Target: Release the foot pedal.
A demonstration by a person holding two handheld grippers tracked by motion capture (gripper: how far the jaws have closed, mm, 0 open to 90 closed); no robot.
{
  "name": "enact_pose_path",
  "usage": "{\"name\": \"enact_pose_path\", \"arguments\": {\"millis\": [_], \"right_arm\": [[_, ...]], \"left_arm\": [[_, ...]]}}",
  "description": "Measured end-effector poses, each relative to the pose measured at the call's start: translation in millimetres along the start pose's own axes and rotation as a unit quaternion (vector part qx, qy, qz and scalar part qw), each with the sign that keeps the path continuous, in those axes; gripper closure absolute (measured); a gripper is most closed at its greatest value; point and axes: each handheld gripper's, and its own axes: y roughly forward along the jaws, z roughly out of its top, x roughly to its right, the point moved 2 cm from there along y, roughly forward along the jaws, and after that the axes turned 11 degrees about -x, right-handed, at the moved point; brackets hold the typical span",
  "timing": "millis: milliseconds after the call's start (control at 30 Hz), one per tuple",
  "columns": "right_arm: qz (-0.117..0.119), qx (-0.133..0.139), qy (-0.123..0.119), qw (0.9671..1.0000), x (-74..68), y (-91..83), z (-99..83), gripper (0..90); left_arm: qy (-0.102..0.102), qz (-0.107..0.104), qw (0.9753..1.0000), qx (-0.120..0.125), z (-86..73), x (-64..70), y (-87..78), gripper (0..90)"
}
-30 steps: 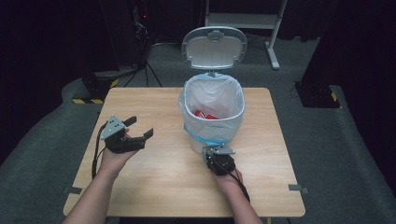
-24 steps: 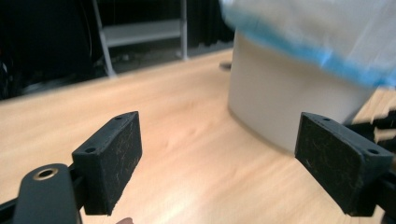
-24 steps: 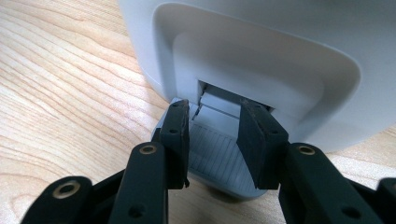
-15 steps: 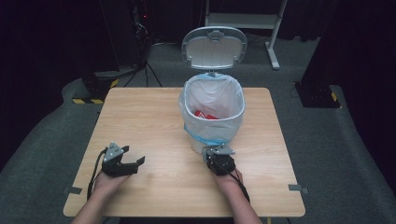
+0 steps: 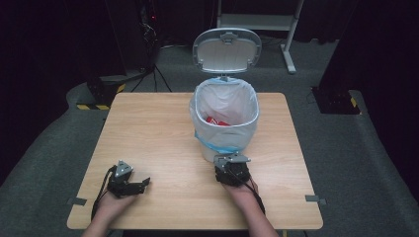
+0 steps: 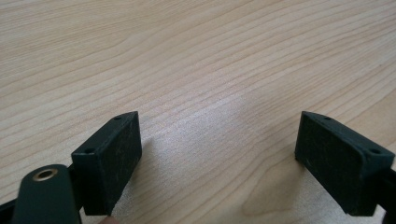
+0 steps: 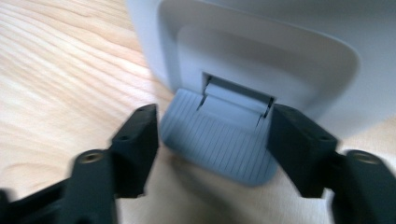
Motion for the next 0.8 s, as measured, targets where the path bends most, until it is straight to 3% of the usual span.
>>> {"name": "enact_pose_path", "arguments": {"millis": [67, 133, 200, 300, 400, 500, 533, 600, 667, 800], "right_arm": [[-0.007, 0.024, 0.004, 0.9997, 1.7, -13.1, -4.4, 22.9], [-0.007, 0.026, 0.015, 0.9995, 8.3, -21.9, -10.2, 17.7], [-0.01, 0.018, 0.029, 0.9994, 19.2, -25.8, -18.4, 16.4], [-0.042, -0.006, 0.042, 0.9982, 41.2, -24.6, -32.6, 14.3], [-0.052, -0.026, 0.056, 0.9967, 65.3, -24.9, -47.3, 13.8], [-0.094, -0.03, 0.049, 0.994, 84.8, -27.2, -57.5, 14.5], [-0.09, -0.03, 0.045, 0.9945, 89.2, -28.3, -59.1, 14.3], [-0.068, -0.031, 0.063, 0.9952, 96.1, -29.5, -61.0, 18.8], [-0.075, -0.026, 0.067, 0.9946, 98.5, -31.3, -62.5, 23.6], [-0.087, -0.026, 0.08, 0.9926, 97.5, -30.8, -62.1, 22.4]], "left_arm": [[0.0, 0.0, 1.0, 0.0, 0.0, 0.0, 0.0, 14.6], [0.0, 0.0, 1.0, 0.001, -0.1, 0.2, -0.1, 14.8], [0.0, -0.001, 1.0, 0.0, -0.3, 0.3, -0.3, 15.0], [0.001, 0.0, 1.0, 0.002, -0.6, 0.4, -0.5, 15.2], [0.001, 0.001, 1.0, 0.002, -0.8, 0.5, -0.6, 15.6], [-0.001, 0.001, 1.0, 0.001, -0.5, 0.4, -0.5, 15.6], [-0.002, 0.001, 1.0, 0.001, -0.4, 0.4, -0.4, 15.7], [-0.002, 0.002, 1.0, 0.002, -0.3, 0.4, -0.3, 15.9], [-0.003, 0.003, 1.0, 0.002, -0.3, 0.3, -0.4, 16.4], [-0.004, 0.005, 1.0, 0.002, -0.2, 0.3, -0.5, 16.8]]}}
